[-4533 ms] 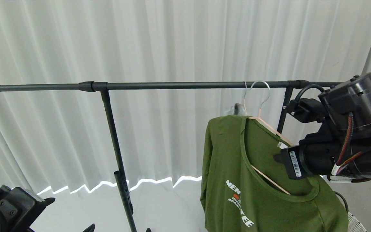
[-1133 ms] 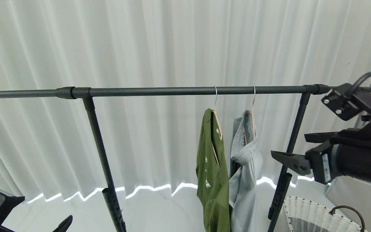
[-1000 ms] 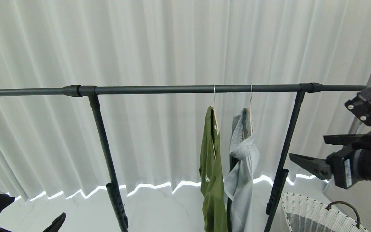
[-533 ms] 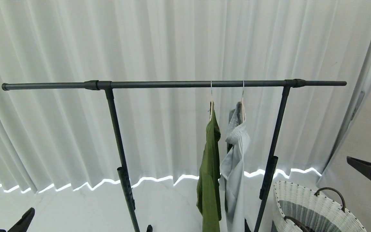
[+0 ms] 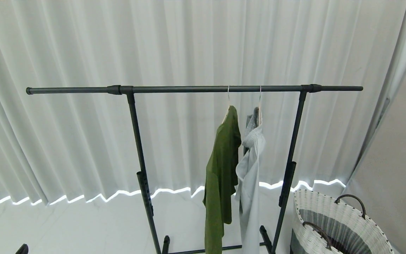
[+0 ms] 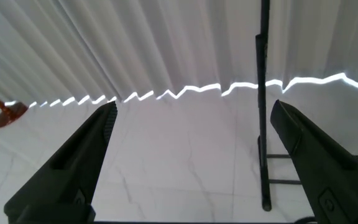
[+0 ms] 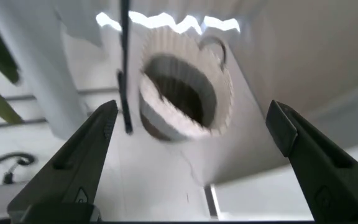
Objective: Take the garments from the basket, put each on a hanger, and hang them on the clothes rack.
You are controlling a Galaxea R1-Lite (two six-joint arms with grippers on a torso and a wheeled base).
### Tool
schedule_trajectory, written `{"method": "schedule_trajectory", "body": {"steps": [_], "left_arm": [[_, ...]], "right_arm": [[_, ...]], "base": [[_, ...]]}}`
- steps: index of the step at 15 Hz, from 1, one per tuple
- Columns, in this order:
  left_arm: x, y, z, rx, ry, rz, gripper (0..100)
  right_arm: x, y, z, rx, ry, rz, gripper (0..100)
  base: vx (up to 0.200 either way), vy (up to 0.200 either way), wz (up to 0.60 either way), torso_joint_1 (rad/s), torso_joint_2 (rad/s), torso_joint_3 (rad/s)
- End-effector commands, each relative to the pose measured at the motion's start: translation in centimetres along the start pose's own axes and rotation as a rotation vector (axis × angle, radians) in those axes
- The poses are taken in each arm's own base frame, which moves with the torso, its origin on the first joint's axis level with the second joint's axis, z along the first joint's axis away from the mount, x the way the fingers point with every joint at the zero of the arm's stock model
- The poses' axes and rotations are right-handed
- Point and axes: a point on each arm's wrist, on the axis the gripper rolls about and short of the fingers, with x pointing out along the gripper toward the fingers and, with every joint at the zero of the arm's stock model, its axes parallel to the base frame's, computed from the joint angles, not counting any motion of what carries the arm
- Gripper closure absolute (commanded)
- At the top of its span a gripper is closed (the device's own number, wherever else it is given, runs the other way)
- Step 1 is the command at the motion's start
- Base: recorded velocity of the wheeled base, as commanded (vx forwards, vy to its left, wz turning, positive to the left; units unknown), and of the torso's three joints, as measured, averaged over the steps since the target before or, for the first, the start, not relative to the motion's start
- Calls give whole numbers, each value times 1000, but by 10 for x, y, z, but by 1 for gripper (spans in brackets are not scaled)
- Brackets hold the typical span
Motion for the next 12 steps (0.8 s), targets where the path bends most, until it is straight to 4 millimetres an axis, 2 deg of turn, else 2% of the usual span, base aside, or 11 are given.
{"method": "schedule_trajectory", "body": {"steps": [1,5,8,12], "left_arm": [[-17,-6,-22,2,-128,-5,0],[-34,-9,-41,32,-219,-10,0],[-35,-9,-42,7,-235,1,0],[-35,-9,-42,-25,-233,-3,0]], "right_arm": [[-18,-6,-20,42,-25,-61,0],[-30,-7,-49,57,-68,-71,0],[-33,-5,-75,83,-100,-125,0],[-39,-2,-118,122,-256,-112,0]], "base": [[0,0,0,0,0,0],[0,0,0,0,0,0],[0,0,0,0,0,0],[0,0,0,0,0,0]]}}
